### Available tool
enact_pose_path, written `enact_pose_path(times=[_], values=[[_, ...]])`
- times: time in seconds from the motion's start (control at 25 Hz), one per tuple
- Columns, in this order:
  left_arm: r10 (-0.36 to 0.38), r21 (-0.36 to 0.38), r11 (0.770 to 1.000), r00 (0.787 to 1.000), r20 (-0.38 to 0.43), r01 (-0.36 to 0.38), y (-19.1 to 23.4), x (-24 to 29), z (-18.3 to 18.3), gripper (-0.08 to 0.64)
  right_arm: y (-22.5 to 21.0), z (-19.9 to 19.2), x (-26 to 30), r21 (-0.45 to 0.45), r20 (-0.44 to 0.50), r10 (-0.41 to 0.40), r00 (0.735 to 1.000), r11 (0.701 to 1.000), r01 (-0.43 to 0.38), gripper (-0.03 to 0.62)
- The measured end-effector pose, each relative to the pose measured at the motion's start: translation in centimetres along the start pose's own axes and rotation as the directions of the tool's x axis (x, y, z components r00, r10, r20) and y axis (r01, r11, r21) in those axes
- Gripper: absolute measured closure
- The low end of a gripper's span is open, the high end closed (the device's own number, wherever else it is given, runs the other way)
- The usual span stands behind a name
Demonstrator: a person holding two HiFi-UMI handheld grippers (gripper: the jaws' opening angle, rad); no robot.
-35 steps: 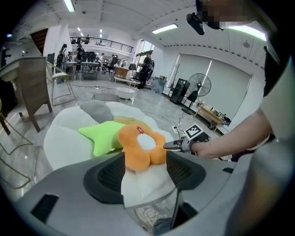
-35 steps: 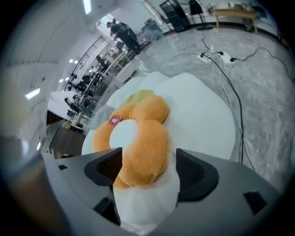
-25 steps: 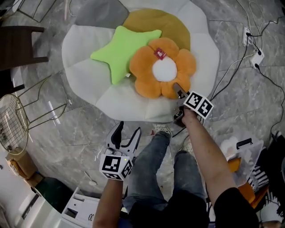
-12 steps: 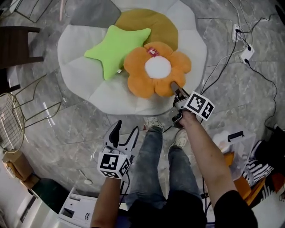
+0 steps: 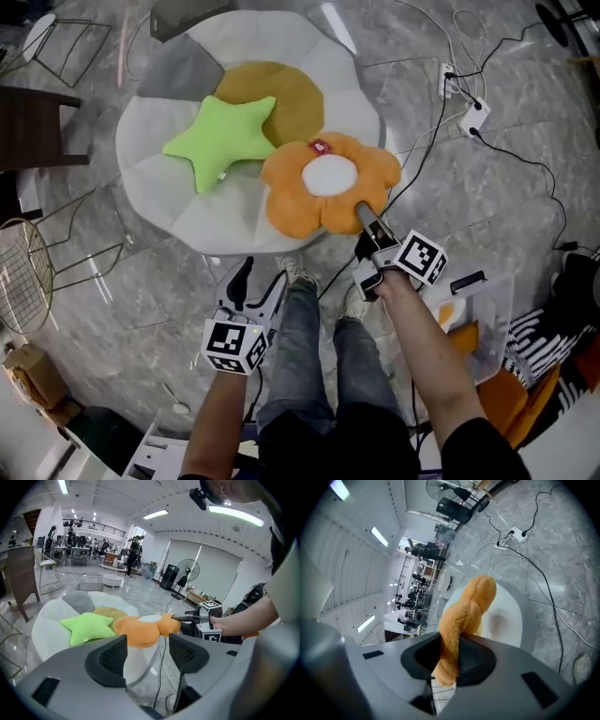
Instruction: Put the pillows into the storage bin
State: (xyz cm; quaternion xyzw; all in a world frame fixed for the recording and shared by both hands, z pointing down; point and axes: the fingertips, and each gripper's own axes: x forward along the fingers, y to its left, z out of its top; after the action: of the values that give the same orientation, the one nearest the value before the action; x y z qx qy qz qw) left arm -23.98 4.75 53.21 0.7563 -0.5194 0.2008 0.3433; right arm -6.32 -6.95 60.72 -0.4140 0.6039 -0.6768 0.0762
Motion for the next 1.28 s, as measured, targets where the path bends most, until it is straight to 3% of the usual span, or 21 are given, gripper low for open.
enact_pose_path(times=[0.16,0.44,0.72,0.88,1.08,1.28], values=[[-0.054,0.068,0.996,0.999,-0.001,0.054,-3.8,1.2,0.8,0.264,0.3,2.5,-5.0,0.009,0.08,0.038,0.996,0.999,-0.038,0.507],[-0.169,0.155,0.973,0.985,-0.013,0.169,-12.6,3.6,2.2,0.264,-2.3,5.9,-15.9,0.0,0.215,0.022,0.976,1.0,-0.023,0.506],[-0.314,0.242,0.911,0.942,-0.121,0.335,-21.2,6.4,0.3,0.264,-6.4,6.8,-26.1,-0.004,0.345,-0.058,0.937,0.998,0.064,0.506],[-0.395,0.296,0.849,0.898,-0.196,0.438,-26.6,7.6,-1.4,0.264,-10.1,6.9,-32.0,0.073,0.444,-0.112,0.889,0.993,0.089,0.506],[-0.477,0.355,0.745,0.823,-0.308,0.564,-32.4,8.6,-3.3,0.264,-14.8,5.3,-39.1,0.202,0.568,-0.207,0.797,0.973,0.109,0.506],[-0.513,0.392,0.656,0.762,-0.395,0.645,-36.9,9.4,-5.2,0.264,-18.6,3.5,-45.0,0.29,0.639,-0.279,0.717,0.951,0.112,0.506]])
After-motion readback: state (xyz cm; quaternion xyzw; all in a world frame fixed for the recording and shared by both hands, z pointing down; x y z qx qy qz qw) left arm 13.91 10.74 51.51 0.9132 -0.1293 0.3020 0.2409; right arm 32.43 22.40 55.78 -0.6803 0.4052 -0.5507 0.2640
